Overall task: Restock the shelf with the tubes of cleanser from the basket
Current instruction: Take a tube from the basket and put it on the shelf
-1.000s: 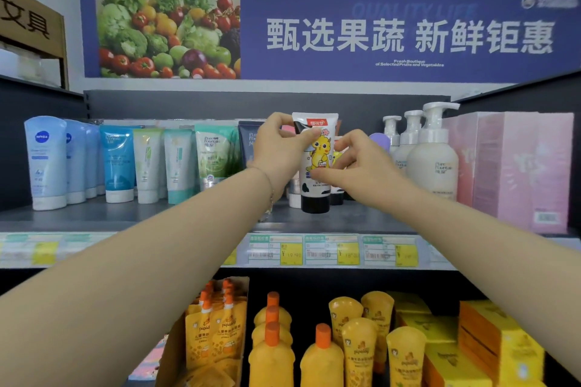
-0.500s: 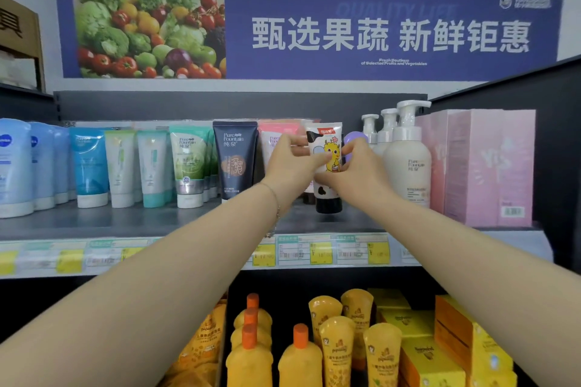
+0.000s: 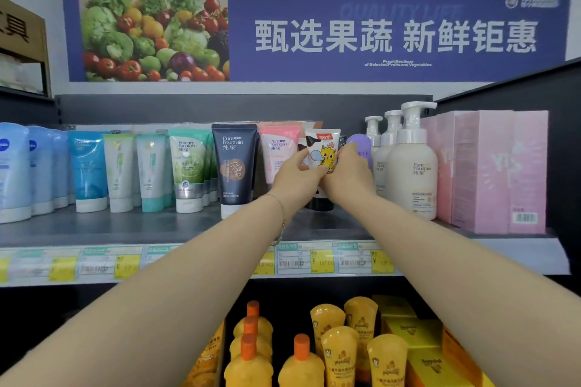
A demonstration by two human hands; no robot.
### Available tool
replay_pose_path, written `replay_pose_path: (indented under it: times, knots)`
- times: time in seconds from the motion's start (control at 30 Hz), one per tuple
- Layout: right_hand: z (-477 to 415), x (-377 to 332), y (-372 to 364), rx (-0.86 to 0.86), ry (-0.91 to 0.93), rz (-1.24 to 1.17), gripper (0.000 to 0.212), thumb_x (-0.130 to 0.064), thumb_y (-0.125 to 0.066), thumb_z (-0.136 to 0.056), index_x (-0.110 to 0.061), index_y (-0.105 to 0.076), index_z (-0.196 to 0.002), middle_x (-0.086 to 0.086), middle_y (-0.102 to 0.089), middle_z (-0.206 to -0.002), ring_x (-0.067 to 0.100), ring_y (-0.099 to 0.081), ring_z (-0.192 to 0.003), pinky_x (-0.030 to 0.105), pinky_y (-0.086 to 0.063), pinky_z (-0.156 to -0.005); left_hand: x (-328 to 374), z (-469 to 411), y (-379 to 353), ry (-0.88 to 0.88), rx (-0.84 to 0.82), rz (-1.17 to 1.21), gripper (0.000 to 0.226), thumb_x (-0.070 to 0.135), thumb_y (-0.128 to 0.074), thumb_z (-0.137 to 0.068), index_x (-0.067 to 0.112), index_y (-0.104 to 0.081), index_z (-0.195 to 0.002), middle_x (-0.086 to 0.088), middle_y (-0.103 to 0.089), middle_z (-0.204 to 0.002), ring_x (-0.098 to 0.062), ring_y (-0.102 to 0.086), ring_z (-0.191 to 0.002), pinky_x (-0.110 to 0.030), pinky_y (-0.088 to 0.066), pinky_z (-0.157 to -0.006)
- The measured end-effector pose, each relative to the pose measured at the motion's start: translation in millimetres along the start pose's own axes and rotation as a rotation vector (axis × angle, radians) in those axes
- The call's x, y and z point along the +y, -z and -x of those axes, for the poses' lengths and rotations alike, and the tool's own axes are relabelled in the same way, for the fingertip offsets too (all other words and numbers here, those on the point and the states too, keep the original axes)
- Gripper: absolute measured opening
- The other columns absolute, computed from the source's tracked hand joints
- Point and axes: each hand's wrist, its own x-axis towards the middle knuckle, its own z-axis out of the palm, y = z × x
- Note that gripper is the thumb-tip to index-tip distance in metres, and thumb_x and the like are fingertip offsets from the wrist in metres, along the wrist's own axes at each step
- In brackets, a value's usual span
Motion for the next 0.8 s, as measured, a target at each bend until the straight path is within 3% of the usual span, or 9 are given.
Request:
replay_pose_path:
  times: [0.13,0.27,0.3,0.4,0.53,0.67,0.8]
  knots:
    - [0,1,0,-0.077,0.001,0.039,0.042,-0.019,-0.064,-0.084,-0.004,-0.040,-0.115,0.014,-0.055,-0.106,0.025,-0.045,-0.089,0.031,-0.037,-0.070,-7,-7,0,0.052,-0.042,-0.022,0.041,0.013,-0.060,-0.091,0.019,-0.057,-0.131,-0.004,-0.065,-0.123,-0.020,-0.061,-0.114,-0.036,-0.050,-0.098]
    - [-1,4,4,-0.140,0.006,-0.007,0.050,-0.022,-0.074,-0.079,-0.006,-0.042,-0.114,0.011,-0.058,-0.105,0.022,-0.049,-0.086,0.027,-0.035,-0.055,-6,-10,5,0.083,-0.103,-0.097,0.037,0.014,-0.052,-0.096,0.024,-0.053,-0.132,0.004,-0.063,-0.119,-0.015,-0.059,-0.108,-0.021,-0.045,-0.071]
    - [-1,5,5,-0.155,0.004,-0.005,0.051,-0.023,-0.076,-0.078,-0.006,-0.043,-0.114,0.010,-0.058,-0.106,0.021,-0.049,-0.087,0.026,-0.034,-0.054,-6,-11,6,0.081,-0.118,-0.112,0.039,0.013,-0.051,-0.096,0.024,-0.051,-0.134,0.003,-0.063,-0.121,-0.015,-0.059,-0.110,-0.021,-0.046,-0.072]
    - [1,7,8,-0.202,-0.002,0.010,0.050,-0.021,-0.076,-0.079,-0.007,-0.045,-0.115,0.008,-0.057,-0.108,0.020,-0.049,-0.091,0.022,-0.032,-0.052,-6,-11,7,0.083,-0.135,-0.188,0.043,0.012,-0.056,-0.093,0.021,-0.051,-0.135,0.000,-0.064,-0.123,-0.019,-0.058,-0.117,-0.032,-0.047,-0.097]
    - [9,7,16,-0.203,0.041,0.109,0.040,-0.026,-0.072,-0.083,-0.011,-0.047,-0.111,0.001,-0.052,-0.099,0.019,-0.046,-0.090,0.026,-0.033,-0.055,-3,-8,11,0.120,-0.035,-0.369,0.020,0.024,-0.060,-0.093,0.016,-0.052,-0.110,-0.002,-0.060,-0.108,-0.019,-0.056,-0.102,-0.031,-0.045,-0.085]
    - [21,5,26,-0.169,0.159,0.316,0.023,-0.030,-0.062,-0.087,-0.018,-0.048,-0.101,0.000,-0.058,-0.095,0.022,-0.053,-0.087,0.033,-0.044,-0.066,4,9,18,-0.005,0.004,-0.536,0.027,0.028,-0.055,-0.094,0.015,-0.053,-0.117,-0.001,-0.058,-0.108,-0.019,-0.056,-0.100,-0.029,-0.041,-0.078]
    - [37,1,33,-0.136,0.264,0.461,0.021,-0.033,-0.056,-0.090,-0.020,-0.050,-0.105,0.003,-0.062,-0.102,0.026,-0.059,-0.087,0.037,-0.052,-0.074,7,31,28,-0.134,-0.013,-0.664,0.018,0.020,-0.056,-0.092,0.015,-0.057,-0.109,-0.002,-0.062,-0.104,-0.019,-0.058,-0.092,-0.025,-0.045,-0.069]
